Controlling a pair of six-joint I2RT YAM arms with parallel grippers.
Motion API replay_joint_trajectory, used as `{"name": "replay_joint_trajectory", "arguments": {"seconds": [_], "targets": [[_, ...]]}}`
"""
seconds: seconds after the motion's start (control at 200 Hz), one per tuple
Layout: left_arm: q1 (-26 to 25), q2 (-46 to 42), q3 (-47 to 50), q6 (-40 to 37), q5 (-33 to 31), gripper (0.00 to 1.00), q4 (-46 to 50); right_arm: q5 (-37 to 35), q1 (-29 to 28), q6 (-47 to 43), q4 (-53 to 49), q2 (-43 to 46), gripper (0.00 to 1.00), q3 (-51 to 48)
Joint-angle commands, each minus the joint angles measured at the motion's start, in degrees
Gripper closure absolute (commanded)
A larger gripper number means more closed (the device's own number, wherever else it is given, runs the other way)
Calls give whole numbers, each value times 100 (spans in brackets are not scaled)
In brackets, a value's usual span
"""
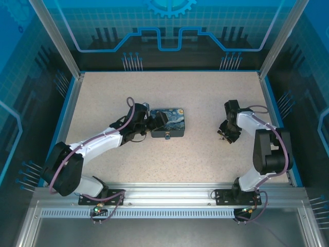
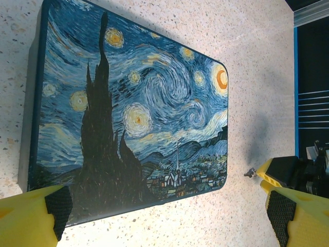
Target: Unlock a padlock with a key
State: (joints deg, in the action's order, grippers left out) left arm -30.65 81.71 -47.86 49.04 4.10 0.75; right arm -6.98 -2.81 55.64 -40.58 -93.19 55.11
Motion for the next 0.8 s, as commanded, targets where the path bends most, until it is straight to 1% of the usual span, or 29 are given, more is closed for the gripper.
{"name": "replay_joint_trajectory", "arguments": {"seconds": [0.0,0.295,0.34,0.37,0.445,0.47,0.505,0.555,0.585,0.6,0.65,0.67,0.71,0.725,0.795], "targets": [[-52,86,-33,-13,91,1,-176,-220,118,132,-239,-183,60,199],[-52,161,-4,-7,118,1,-320,-188,121,92,-268,-675,62,458],[-54,179,-25,-17,117,1,-320,-165,114,95,-258,-725,63,474],[-50,200,-30,-17,125,1,-316,-148,114,97,-255,-754,65,474],[-52,220,-48,-28,135,1,-313,-119,73,98,-233,-780,67,458],[-52,237,-56,-28,152,1,-314,-112,61,104,-224,-781,70,441],[-52,256,-73,-21,165,1,-319,-103,43,113,-214,-780,71,419],[-54,270,-90,-26,186,1,-309,-93,16,127,-177,-760,77,368],[-54,275,-92,-26,200,1,-304,-84,9,140,-166,-745,79,326],[-55,275,-100,-26,201,1,-304,-82,-5,147,-161,-738,82,311],[-54,266,-99,-26,210,1,-315,-65,-12,158,-122,-706,84,239],[-51,260,-100,-26,211,1,-307,-65,-18,159,-113,-694,88,217],[-55,241,-102,-17,215,1,-289,-51,-28,158,-100,-662,89,166],[-52,229,-109,-17,215,1,-287,-51,-27,158,-91,-645,92,136],[-54,169,-100,9,232,1,-274,-10,-27,151,-44,-551,99,35]]}}
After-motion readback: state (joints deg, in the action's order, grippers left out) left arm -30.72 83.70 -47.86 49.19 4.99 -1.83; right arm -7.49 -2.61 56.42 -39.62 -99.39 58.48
